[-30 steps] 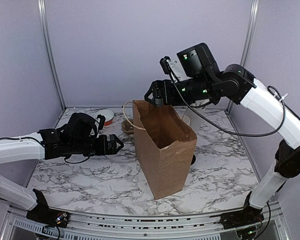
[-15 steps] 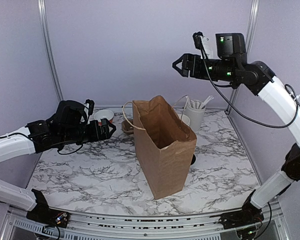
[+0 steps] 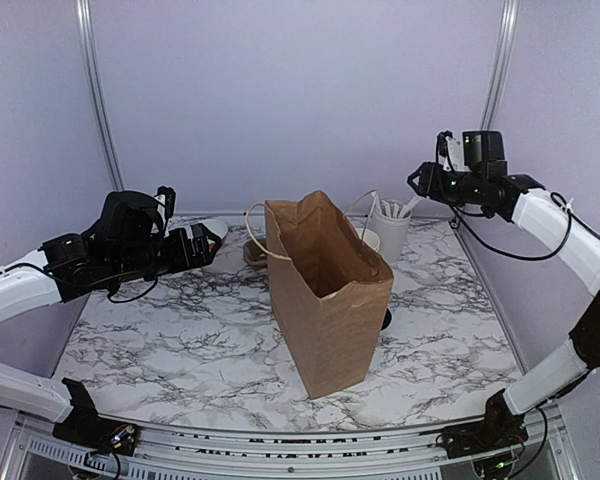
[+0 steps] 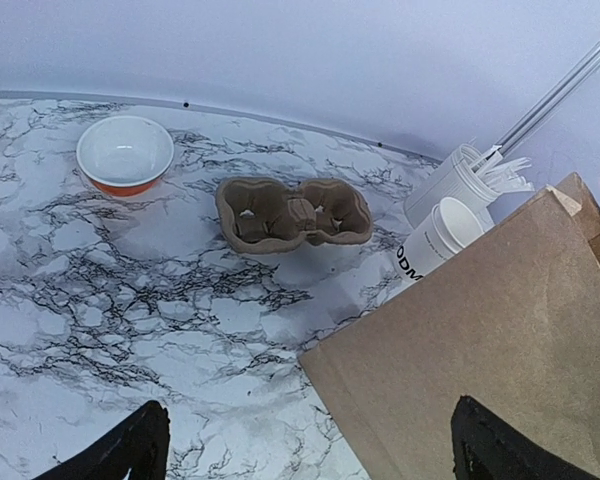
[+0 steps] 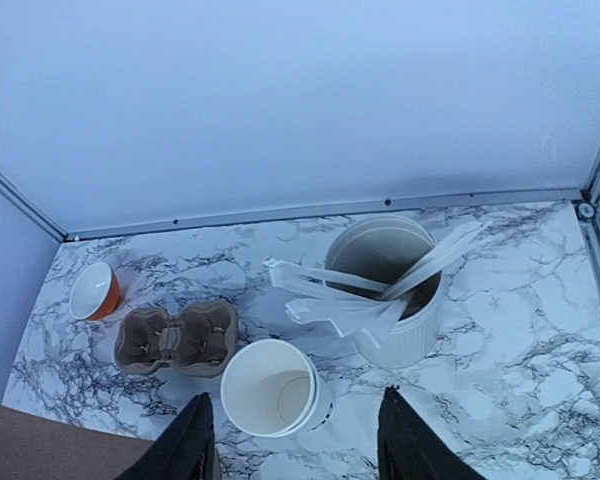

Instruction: Pack the takeout coffee

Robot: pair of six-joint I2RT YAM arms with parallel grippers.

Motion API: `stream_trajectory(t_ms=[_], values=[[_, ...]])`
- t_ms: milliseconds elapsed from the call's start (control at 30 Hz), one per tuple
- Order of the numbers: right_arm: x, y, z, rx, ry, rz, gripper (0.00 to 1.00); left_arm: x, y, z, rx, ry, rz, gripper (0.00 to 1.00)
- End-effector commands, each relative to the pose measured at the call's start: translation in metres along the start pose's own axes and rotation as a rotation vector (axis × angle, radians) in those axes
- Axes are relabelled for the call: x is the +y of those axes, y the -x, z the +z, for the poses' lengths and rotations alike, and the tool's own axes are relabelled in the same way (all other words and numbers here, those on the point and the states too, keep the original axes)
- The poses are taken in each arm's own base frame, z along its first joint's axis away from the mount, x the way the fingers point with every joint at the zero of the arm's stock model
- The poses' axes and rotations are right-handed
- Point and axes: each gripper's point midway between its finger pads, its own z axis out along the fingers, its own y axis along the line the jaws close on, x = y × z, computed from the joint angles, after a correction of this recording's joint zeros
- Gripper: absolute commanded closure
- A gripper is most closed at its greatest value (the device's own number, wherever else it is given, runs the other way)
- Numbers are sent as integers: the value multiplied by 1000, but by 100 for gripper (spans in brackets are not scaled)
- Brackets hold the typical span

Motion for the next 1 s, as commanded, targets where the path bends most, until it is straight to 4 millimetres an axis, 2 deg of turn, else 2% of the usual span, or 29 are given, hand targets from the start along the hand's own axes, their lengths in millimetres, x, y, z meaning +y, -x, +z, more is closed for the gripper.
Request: stream_trajectory(t_ms=[0, 100, 300, 467, 733, 967], values=[[-26, -11, 23, 4, 24, 58, 50, 2, 13, -10, -33, 16, -2, 1], [-39, -21, 42, 30, 2, 55, 55, 2, 12, -10, -33, 15, -2, 1], [-44, -36, 75, 88, 10, 55, 62, 5, 13, -13, -41, 20, -12, 1], [-52, -41, 87, 101, -17, 49, 63, 7, 12, -14, -43, 24, -19, 1], [-64, -37, 102, 89, -72, 17, 65, 8, 10, -13, -35, 25, -18, 1], [-66, -39, 116, 100, -95, -17, 68, 7, 9, -13, -33, 22, -23, 1]])
